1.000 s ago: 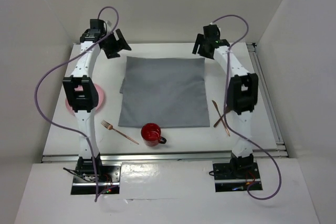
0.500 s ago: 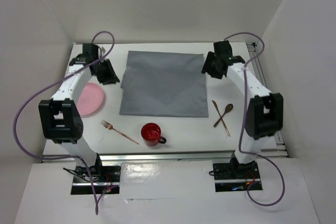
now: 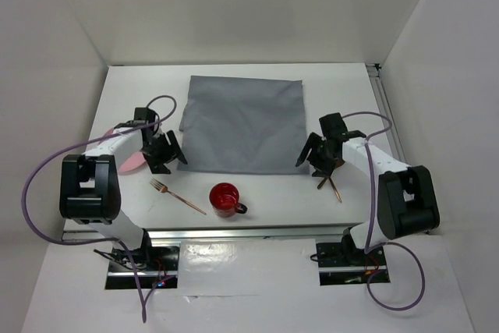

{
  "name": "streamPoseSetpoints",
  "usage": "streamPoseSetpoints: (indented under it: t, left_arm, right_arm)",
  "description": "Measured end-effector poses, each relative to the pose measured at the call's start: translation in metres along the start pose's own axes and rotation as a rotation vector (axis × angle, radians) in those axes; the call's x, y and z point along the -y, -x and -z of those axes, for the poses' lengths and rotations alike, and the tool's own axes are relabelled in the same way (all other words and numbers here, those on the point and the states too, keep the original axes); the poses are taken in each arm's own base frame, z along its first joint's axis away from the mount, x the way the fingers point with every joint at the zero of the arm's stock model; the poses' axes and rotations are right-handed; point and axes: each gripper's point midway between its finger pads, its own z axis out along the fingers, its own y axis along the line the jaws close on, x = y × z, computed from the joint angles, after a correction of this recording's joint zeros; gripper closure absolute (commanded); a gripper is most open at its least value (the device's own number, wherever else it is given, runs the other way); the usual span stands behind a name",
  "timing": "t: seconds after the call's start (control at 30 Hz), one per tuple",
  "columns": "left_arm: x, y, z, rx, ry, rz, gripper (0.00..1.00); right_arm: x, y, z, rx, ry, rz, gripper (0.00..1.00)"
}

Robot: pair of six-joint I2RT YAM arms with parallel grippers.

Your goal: Set the dinner table for one person

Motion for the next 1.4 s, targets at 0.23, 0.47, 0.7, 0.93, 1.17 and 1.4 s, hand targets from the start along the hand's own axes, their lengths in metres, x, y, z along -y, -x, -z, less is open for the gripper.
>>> streamPoseSetpoints:
  t: [0.23,0.47,0.7,0.93,1.17,1.4]
  left_arm:
    - [-0.004,-0.001,-0.016,-0.009,0.003,0.001,0.24]
    - [0.000,0.002,-0.025,-0.017,-0.013,0.021,0.46]
    - [0.005,0.006,-0.032,-0.021,-0.031,0.011,1.00]
    - [0.024,0.026,-0.019,0.019,-0.066,-0.007,1.00]
    - [0.058,0.052,0.028,0.099,-0.142,-0.053,1.00]
    - [0.120,0.093,0.148,0.356,-0.301,-0.177,1.00]
  right_arm:
    - [0.005,-0.006,-0.002,0.004,-0.007,-0.043,0.23]
    - [0.004,-0.001,-0.012,0.014,-0.002,-0.038,0.26]
    - [0.007,0.000,-0.028,0.008,-0.009,-0.029,0.41]
    - [0.006,0.004,-0.039,0.015,-0.006,-0.023,1.00]
    - [-0.010,0.036,-0.014,0.111,-0.016,0.009,1.00]
    - [-0.070,0.097,0.096,0.378,0.140,0.091,1.00]
